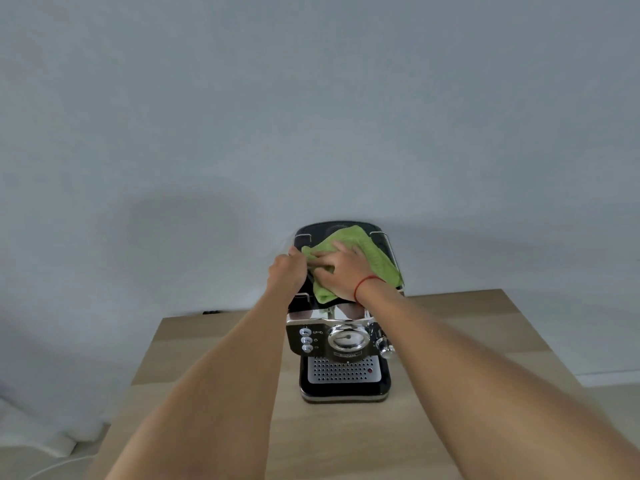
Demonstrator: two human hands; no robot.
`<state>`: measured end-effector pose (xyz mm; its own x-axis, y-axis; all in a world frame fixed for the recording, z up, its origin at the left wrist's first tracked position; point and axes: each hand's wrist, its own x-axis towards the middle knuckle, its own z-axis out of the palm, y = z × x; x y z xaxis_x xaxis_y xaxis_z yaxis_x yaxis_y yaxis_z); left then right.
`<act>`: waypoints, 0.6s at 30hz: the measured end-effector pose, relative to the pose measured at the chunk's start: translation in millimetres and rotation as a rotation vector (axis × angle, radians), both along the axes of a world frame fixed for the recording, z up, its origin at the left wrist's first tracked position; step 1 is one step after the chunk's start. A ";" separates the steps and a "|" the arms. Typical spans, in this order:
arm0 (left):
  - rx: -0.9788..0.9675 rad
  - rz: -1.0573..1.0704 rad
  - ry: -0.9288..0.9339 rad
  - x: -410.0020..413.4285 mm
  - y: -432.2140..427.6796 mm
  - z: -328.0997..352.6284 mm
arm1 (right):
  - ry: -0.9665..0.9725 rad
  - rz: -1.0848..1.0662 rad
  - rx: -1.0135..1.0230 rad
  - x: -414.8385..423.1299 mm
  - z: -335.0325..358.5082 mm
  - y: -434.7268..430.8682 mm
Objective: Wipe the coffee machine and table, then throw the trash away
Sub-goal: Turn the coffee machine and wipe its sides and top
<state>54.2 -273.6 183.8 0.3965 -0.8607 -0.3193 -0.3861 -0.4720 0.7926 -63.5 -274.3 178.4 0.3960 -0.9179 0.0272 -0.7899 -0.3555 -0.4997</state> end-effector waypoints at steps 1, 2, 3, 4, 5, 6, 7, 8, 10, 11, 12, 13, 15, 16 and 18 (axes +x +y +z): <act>0.003 0.004 0.016 -0.7 2.4 2.6 | -0.048 0.009 0.020 -2.7 1.3 6.4; 0.013 0.002 0.029 -1.6 5.0 4.7 | -0.075 0.005 0.044 -7.5 3.9 11.2; 0.026 -0.005 0.038 -2.2 7.5 5.9 | -0.067 -0.024 0.062 -13.4 6.5 13.6; 0.038 -0.017 0.049 -2.4 10.4 5.7 | -0.019 -0.087 0.074 -19.3 8.0 13.2; 0.042 -0.028 0.059 -1.7 12.9 3.3 | 0.046 -0.185 0.092 -24.5 9.0 11.8; 0.041 -0.035 0.072 -1.1 15.4 0.3 | 0.093 -0.298 0.129 -28.0 8.8 9.9; 0.031 -0.038 0.080 -0.5 16.6 -2.4 | 0.118 -0.389 0.177 -29.1 8.4 7.9; 0.012 -0.025 0.094 -0.3 16.4 -5.6 | 0.129 -0.437 0.209 -28.3 6.8 4.3; -0.038 0.018 0.126 0.5 14.3 -11.6 | 0.173 -0.420 0.192 -23.9 3.6 -1.8; -0.064 0.027 0.137 0.6 12.4 -13.5 | 0.201 -0.382 0.160 -21.7 2.1 -4.5; -0.091 0.029 0.153 0.8 10.6 -15.3 | 0.227 -0.323 0.121 -19.3 1.6 -5.6; -0.120 0.032 0.164 1.2 9.1 -16.6 | 0.250 -0.252 0.082 -15.5 0.7 -6.6; -0.160 0.045 0.199 1.4 7.7 -18.3 | 0.285 -0.103 0.009 -2.8 1.5 -4.0; -0.172 0.057 0.221 1.7 7.3 -20.0 | 0.288 -0.033 -0.010 4.5 1.8 -1.3; -0.176 0.068 0.270 0.9 11.1 -20.5 | 0.249 0.064 -0.015 14.2 2.0 6.6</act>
